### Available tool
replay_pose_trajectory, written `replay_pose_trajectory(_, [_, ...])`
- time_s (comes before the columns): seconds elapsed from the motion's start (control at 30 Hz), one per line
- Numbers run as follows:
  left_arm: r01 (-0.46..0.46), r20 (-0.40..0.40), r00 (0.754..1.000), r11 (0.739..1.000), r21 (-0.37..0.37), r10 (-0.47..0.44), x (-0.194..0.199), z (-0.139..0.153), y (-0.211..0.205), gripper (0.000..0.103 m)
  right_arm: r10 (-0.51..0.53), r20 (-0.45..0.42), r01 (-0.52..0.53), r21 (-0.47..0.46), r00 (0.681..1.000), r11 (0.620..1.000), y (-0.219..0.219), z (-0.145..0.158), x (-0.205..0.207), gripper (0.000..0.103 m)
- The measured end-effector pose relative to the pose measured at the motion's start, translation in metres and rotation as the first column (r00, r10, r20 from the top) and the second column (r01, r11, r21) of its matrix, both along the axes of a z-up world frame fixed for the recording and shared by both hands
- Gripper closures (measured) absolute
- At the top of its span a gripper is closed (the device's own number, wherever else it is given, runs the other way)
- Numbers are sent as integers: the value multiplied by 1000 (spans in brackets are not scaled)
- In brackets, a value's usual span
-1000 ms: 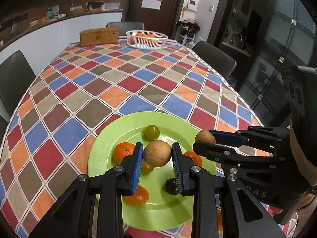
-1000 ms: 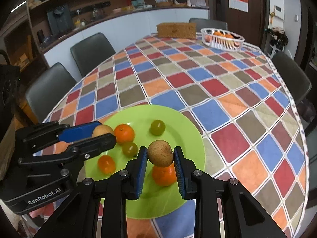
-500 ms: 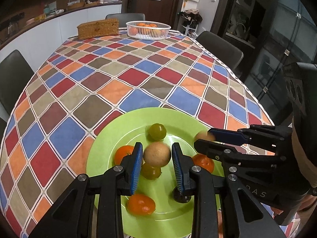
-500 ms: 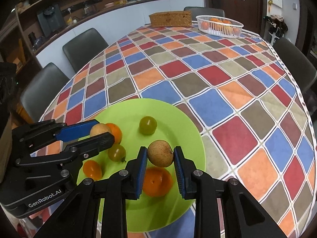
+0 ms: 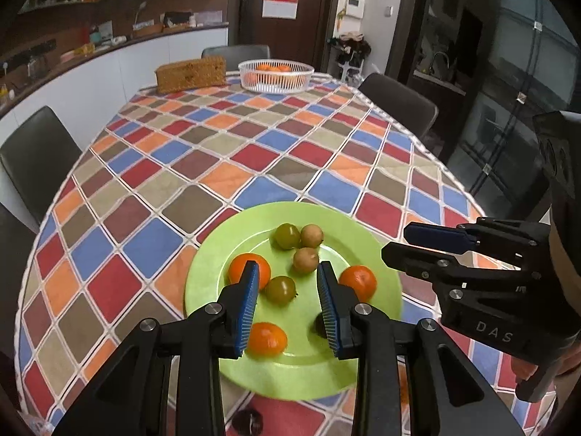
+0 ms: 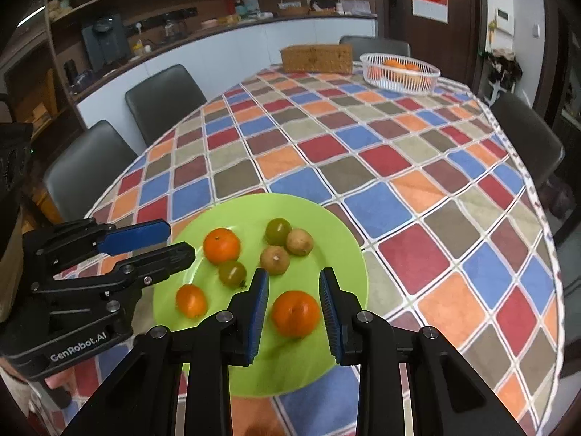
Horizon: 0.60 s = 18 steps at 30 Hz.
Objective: Organize fruits
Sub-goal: 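Withdraw both tools toward the dark plum and the loose orange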
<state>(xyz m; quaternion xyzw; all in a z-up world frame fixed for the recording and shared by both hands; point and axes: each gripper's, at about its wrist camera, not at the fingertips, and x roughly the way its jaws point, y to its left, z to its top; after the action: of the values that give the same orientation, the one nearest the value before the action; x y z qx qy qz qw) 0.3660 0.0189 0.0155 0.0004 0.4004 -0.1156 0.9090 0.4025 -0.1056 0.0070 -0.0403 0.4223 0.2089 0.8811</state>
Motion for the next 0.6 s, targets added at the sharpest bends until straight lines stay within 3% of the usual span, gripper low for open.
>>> replay_pose_trajectory(0.13, [15,45,999,999,-34,-14,-26,17,1,70,-4,41,3,29,999,1000,-3,19,-23,73])
replay_pose_trajectory(0.37, [24,114,993,999,-22,-21,-68,39,1,68,-14,120,7,56,993,998,-5,42,-72,73])
replay_pose_trajectory(0.6, [26,155,988,1000,-17,-23,-109,51,10,51,-60,147,48,79,987,996,-5,50,-112,61])
